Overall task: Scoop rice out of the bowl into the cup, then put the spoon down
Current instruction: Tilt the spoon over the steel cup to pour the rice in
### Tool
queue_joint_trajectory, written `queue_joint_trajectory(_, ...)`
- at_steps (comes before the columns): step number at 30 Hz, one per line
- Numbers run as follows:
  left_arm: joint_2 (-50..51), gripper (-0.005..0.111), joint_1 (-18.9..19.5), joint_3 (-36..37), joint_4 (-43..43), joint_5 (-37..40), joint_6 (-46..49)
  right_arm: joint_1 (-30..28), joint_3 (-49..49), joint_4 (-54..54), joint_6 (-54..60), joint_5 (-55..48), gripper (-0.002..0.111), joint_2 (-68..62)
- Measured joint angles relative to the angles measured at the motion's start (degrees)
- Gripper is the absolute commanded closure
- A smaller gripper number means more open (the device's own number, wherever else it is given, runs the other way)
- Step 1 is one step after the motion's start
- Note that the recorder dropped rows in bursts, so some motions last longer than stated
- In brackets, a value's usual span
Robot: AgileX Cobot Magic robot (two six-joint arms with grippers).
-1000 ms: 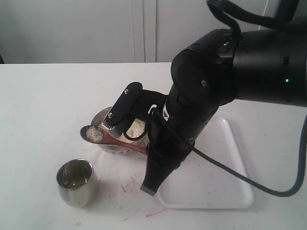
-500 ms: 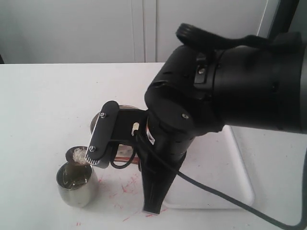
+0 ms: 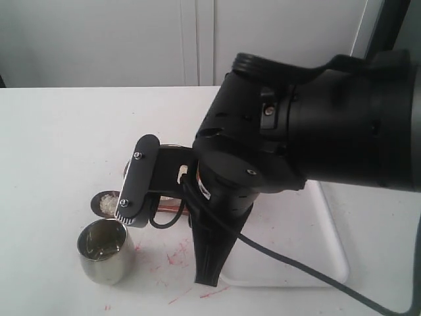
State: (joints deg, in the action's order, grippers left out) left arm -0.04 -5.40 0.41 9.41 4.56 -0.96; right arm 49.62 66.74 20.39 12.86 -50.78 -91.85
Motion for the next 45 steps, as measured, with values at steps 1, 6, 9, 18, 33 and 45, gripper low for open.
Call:
queue_joint_trajectory(1, 0.0, 0.092, 0.0, 0.0, 0.0, 0.0, 0.0, 0.0, 0.0, 0.11, -0.3, 0.41, 0.108, 0.0)
queue_joint_trajectory(6, 0.0, 0.092, 0.0, 0.0, 0.0, 0.0, 0.0, 0.38, 0.0, 2.03, -2.04, 1.39, 0.108, 0.0)
queue_joint_trajectory(9, 0.0, 0.092, 0.0, 0.0, 0.0, 0.0, 0.0, 1.25, 0.0, 5.83, -4.44, 0.55, 0.108, -0.66)
queue_joint_trajectory(18, 0.0, 0.092, 0.0, 0.0, 0.0, 0.0, 0.0, 3.47, 0.0, 9.65, -7.08, 0.31, 0.108, -4.05)
queue_joint_trajectory(33, 0.0, 0.092, 0.0, 0.0, 0.0, 0.0, 0.0, 8.93, 0.0, 22.51, -12.46, -1.33, 0.108, -6.28)
queue_joint_trajectory(45, 0.0, 0.092, 0.0, 0.0, 0.0, 0.0, 0.0, 9.93, 0.0, 28.02, -15.11, -3.81, 0.108, -7.32)
